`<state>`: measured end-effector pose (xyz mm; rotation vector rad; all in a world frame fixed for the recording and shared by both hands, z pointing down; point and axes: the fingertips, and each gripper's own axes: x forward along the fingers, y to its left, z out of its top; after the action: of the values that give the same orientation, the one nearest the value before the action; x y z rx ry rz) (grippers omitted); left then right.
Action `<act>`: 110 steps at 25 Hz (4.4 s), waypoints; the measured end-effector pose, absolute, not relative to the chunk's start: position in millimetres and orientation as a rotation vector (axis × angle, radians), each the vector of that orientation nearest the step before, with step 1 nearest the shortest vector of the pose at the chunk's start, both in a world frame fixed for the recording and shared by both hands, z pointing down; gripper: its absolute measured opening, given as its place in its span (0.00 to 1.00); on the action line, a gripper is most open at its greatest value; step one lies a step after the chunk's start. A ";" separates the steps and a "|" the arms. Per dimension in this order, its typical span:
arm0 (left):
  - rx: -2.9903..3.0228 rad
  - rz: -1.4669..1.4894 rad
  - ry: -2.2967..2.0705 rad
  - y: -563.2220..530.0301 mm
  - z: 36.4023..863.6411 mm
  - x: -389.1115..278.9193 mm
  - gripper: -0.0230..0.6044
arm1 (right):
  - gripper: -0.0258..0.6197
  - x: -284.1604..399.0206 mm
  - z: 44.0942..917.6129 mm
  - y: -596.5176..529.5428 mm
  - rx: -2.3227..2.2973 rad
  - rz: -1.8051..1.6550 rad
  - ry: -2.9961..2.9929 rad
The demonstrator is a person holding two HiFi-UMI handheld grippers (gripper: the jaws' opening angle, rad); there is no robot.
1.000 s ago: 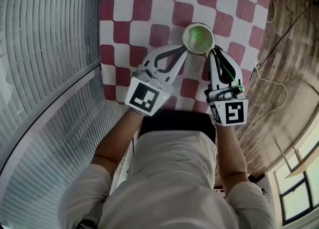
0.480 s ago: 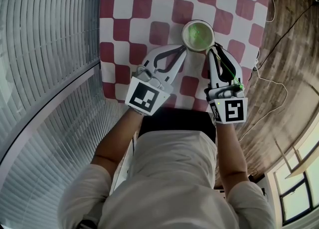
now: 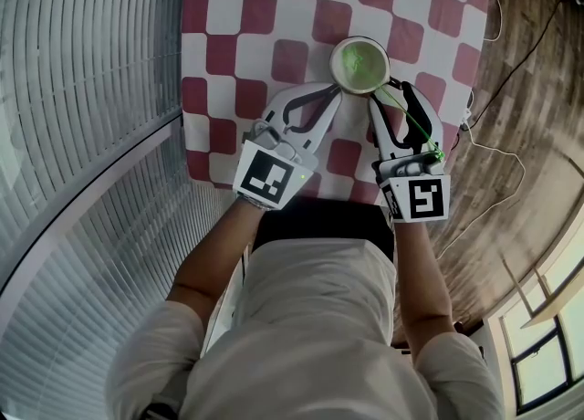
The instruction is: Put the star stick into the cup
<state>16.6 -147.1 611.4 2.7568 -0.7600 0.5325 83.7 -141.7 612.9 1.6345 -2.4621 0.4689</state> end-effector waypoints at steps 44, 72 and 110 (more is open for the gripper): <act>2.774 0.458 -0.758 -121.5 593.2 30.5 0.09 | 0.56 102.8 594.1 -100.8 1.655 0.427 -2.388; 2.869 0.306 -0.801 -123.5 489.5 27.9 0.09 | 0.26 96.7 464.6 -94.0 1.641 0.293 -2.490; 2.956 0.077 -0.826 -77.1 317.7 -3.9 0.09 | 0.11 36.3 303.4 -65.3 1.547 0.110 -2.613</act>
<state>-3.9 -77.1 317.7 2.9558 -0.8255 0.0771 36.3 -65.3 303.4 1.5472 -2.6126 0.1105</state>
